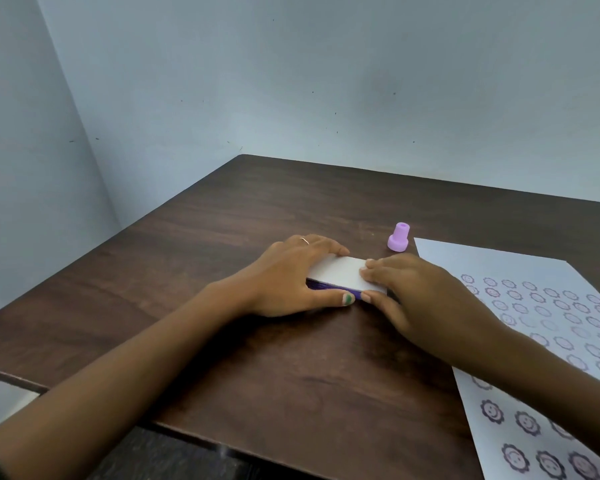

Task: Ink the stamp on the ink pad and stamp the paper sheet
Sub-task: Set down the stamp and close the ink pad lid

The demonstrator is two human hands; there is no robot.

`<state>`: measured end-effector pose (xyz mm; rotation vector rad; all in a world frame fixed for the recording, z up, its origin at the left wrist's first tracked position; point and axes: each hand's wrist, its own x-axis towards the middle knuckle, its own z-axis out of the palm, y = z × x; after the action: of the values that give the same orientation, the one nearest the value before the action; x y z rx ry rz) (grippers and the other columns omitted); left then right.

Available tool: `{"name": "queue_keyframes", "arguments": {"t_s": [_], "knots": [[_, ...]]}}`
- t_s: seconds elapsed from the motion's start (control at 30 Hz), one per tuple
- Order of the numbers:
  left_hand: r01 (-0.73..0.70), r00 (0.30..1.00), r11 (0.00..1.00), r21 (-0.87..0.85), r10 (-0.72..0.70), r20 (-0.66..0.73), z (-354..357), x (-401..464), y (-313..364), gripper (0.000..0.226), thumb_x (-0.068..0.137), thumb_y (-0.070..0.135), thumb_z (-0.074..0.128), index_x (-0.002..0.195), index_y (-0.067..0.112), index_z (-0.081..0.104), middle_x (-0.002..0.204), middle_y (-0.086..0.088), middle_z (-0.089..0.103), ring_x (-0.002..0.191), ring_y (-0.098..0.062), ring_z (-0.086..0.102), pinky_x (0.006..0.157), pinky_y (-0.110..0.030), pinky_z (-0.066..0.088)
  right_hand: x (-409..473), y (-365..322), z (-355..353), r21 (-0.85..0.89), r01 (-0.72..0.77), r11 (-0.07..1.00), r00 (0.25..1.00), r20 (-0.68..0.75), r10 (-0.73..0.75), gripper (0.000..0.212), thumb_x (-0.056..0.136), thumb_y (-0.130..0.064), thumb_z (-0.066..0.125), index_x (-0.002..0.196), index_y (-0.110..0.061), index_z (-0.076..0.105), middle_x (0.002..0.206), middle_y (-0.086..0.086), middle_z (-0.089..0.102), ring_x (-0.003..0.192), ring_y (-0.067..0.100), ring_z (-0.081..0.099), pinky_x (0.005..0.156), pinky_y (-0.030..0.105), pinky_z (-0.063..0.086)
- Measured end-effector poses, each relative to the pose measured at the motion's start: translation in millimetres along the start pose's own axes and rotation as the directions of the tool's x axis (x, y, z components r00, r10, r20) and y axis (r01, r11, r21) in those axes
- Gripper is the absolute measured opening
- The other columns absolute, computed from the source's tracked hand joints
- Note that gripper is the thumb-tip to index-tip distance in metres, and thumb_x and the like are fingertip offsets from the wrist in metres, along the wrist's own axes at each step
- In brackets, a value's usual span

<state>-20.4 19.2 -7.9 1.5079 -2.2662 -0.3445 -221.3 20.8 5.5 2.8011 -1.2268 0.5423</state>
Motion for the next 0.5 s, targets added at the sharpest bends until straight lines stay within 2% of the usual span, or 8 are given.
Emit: {"name": "queue_keyframes", "arguments": {"t_s": [0.07,0.13,0.23,0.33,0.43,0.5], "knots": [[-0.055,0.998,0.998,0.029,0.055,0.001,6,1,5,0.068,0.081,0.058,0.046,0.141,0.03,0.036,0.148,0.011,0.038,0.137,-0.006,0.027,0.109,-0.021,0.017,3,2,2,-0.013,0.007,1.0,1.0,-0.005,-0.007,0.026,0.085,-0.022,0.051,0.097,-0.005,0.066,0.1,0.016,0.07,0.091,0.034,0.063,0.072,0.05,0.054],[-0.079,0.997,0.995,0.067,0.078,0.007,10,3,8,0.063,0.09,0.048,0.044,0.146,0.023,0.029,0.154,0.006,0.029,0.141,-0.005,0.018,0.112,-0.018,0.009,7,3,3,-0.032,-0.008,0.999,1.0,-0.006,0.008,0.023,0.087,-0.018,0.05,0.099,-0.005,0.066,0.101,0.014,0.07,0.093,0.032,0.062,0.073,0.048,0.053],[-0.071,0.997,0.988,0.135,0.068,0.028,12,4,7,0.057,0.098,0.034,0.038,0.149,0.019,0.017,0.158,0.004,0.016,0.144,-0.007,0.008,0.113,-0.02,-0.001,15,5,6,-0.062,-0.035,0.997,0.999,-0.032,0.033,0.021,0.089,-0.013,0.049,0.101,-0.007,0.065,0.107,0.013,0.068,0.098,0.03,0.059,0.078,0.045,0.051],[-0.062,0.998,0.983,0.172,0.057,0.036,14,5,7,0.057,0.099,0.035,0.034,0.15,0.019,0.013,0.159,0.003,0.011,0.145,-0.008,0.003,0.11,-0.017,-0.007,23,10,10,-0.096,-0.085,0.992,0.996,-0.048,0.081,0.02,0.088,-0.009,0.048,0.1,-0.011,0.064,0.106,0.009,0.067,0.093,0.027,0.06,0.076,0.033,0.049],[-0.045,0.998,0.981,0.187,0.037,0.042,14,4,6,0.061,0.098,0.041,0.033,0.149,0.019,0.011,0.159,0.002,0.009,0.145,-0.008,0.0,0.113,-0.021,-0.006,29,13,15,-0.13,-0.078,0.988,0.994,-0.08,0.068,0.018,0.086,-0.007,0.048,0.09,-0.012,0.064,0.097,0.008,0.068,0.085,0.025,0.059,0.067,0.033,0.047],[-0.039,0.998,0.982,0.185,0.03,0.05,14,4,6,0.063,0.097,0.044,0.033,0.149,0.019,0.01,0.159,0.002,0.008,0.145,-0.007,-0.001,0.115,-0.024,-0.005,31,14,15,-0.134,-0.064,0.989,0.996,-0.071,0.055,0.017,0.086,-0.009,0.048,0.092,-0.013,0.064,0.099,0.008,0.068,0.087,0.025,0.059,0.068,0.034,0.048]]}}
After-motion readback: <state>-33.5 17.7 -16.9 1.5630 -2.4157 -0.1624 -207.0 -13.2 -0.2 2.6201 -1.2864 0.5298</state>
